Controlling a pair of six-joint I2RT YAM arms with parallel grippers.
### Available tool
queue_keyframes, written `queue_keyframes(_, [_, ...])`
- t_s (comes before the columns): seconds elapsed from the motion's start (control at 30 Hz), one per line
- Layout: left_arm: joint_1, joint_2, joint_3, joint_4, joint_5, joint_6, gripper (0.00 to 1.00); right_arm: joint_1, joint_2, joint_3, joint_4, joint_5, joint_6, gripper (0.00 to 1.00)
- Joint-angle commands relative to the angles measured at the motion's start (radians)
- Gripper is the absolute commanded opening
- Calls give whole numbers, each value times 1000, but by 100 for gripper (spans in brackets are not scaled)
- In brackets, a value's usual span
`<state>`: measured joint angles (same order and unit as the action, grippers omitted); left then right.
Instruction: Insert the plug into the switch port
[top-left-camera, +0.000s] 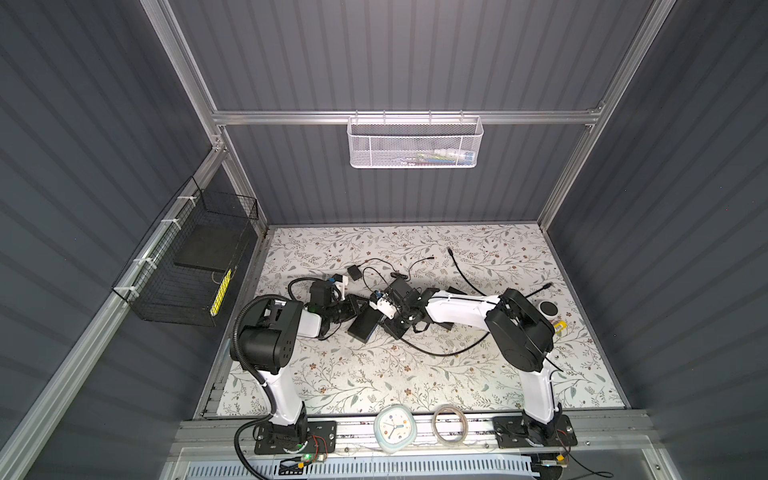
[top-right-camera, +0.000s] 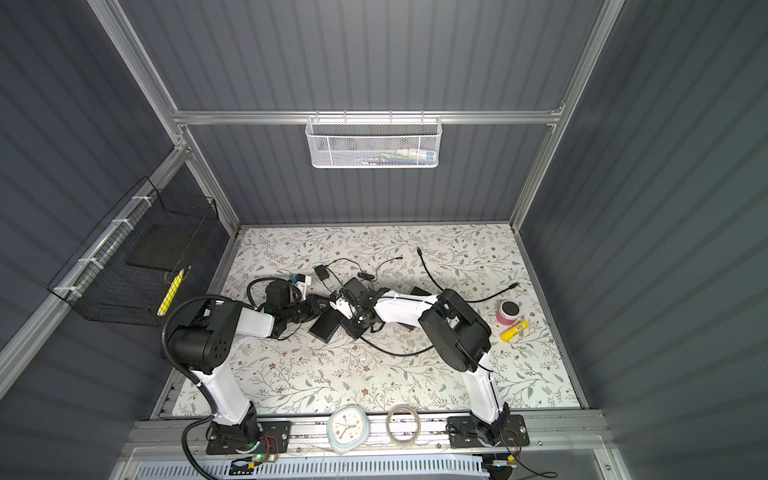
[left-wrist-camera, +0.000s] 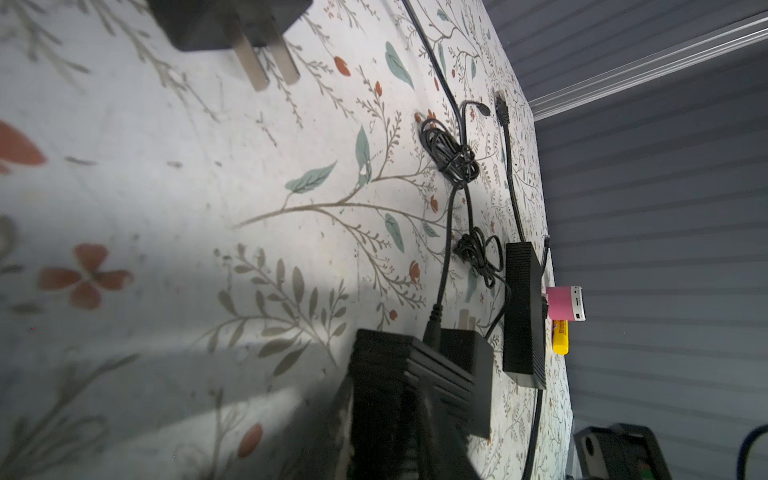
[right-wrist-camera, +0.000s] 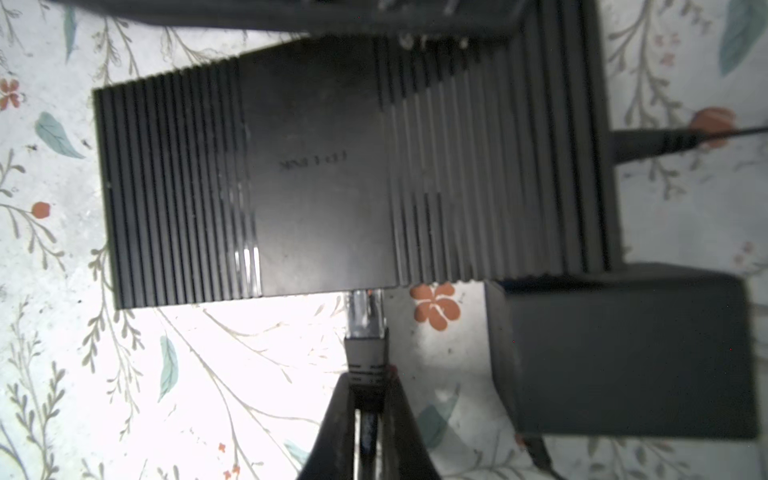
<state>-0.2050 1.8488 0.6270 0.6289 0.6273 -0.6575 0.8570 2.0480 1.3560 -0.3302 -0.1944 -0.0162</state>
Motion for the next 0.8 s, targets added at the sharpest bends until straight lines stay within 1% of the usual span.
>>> queue_keyframes(0.0, [-50,111,-72,-316,-27,30,25,2,19,60,42,12,-9,0])
queue_keyframes(0.2, [-65,127,-78,-296,-13,23,25,2,29,125,35,21,-13,0])
queue_keyframes(0.33, [-66,126,-90,-287,-18,12,24,1,38,157,36,41,8,0])
queue_keyframes(0.57, [-66,133,-104,-271,-18,-2,24,14,49,119,123,78,127,0])
queue_keyframes(0.77, [-66,142,-113,-253,-11,-8,23,35,46,108,168,126,187,0])
